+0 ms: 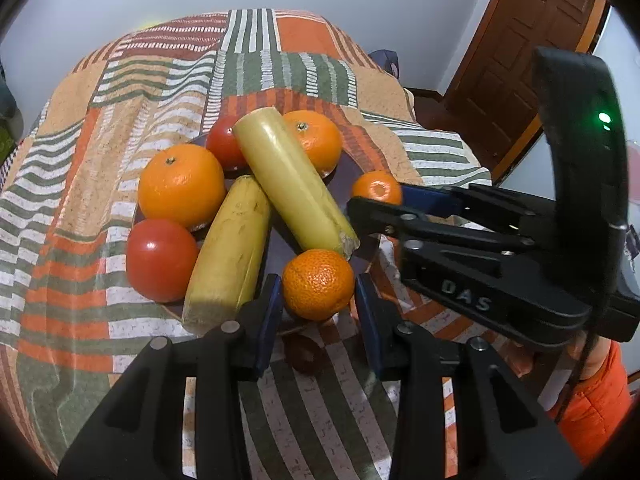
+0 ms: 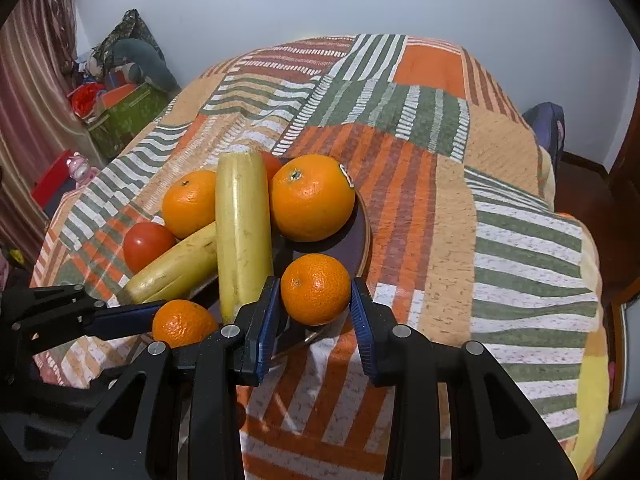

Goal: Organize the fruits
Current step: 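Place both tangerines on the purple plate and open both tools, then grasp a dark red grape with the right tool while the left tool grasps another grape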

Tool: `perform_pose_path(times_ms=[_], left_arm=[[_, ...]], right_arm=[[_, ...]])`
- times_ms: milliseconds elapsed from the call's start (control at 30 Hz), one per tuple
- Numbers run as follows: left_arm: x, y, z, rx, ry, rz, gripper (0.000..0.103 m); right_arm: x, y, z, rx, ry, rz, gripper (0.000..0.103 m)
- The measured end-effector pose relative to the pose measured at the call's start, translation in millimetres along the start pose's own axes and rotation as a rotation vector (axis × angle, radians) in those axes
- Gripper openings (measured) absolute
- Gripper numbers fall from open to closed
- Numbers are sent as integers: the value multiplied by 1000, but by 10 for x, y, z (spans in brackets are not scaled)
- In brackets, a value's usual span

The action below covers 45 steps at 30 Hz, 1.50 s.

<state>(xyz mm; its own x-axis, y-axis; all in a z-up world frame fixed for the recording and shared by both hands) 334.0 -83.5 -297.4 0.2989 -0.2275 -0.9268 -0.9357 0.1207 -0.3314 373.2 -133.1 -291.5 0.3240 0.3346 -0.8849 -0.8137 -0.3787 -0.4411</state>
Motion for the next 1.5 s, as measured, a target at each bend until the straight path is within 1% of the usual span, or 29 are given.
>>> perform_pose_path(times_ms=[67, 267, 367, 433, 567, 767, 933, 1067, 1200, 1333, 1400, 1467, 1500], left_arm=[[18, -3, -7, 6, -6, 0, 37], [55, 0, 21, -4, 11, 12, 37], [26, 3, 8, 0, 16, 6, 40], [-14, -1, 2, -1, 20, -3, 43], [-140, 13, -7, 2, 14, -24, 43], [-347, 103, 27, 2, 4, -48, 43], [-454, 221, 119, -3, -14, -46, 43], [-458, 372, 175, 2, -20, -19, 43], [-381, 515, 205, 17, -48, 14, 43], [-297, 597, 220, 13, -29, 39, 43], [-255, 616, 217, 14, -24, 48, 43], [-223, 616, 196, 16, -19, 54, 43], [-207, 611, 187, 18, -17, 57, 43]], right_arm=[[19, 3, 5, -1, 6, 2, 32], [42, -15, -19, -6, 24, 9, 32], [11, -18, -14, -8, 20, 10, 34], [-36, -28, -18, -7, 18, -3, 38], [-138, -21, -28, 2, 14, -26, 40], [-347, 120, 56, -12, 2, -41, 40], [-438, 283, 196, -36, -13, -40, 40], [-394, 400, 322, -48, -34, -20, 40], [-254, 526, 434, -57, -52, 17, 40], [-54, 591, 504, -59, -68, 72, 40], [-5, 600, 512, -57, -69, 78, 40], [61, 586, 517, -61, -66, 89, 37], [75, 589, 518, -63, -64, 92, 31]])
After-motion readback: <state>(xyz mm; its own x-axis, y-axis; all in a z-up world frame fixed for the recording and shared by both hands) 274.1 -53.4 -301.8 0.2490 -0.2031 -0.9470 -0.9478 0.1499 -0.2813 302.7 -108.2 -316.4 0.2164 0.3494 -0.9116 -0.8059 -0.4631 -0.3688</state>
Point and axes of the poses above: each gripper's, at about its wrist camera, not at the fingertips, and x roughly the way its jaws point, z to its left, y to its underside, the point moved 9 cm from there along x, roughly the way its jaws point, and after that the axes turned 14 degrees about z, right-handed, at the moved point
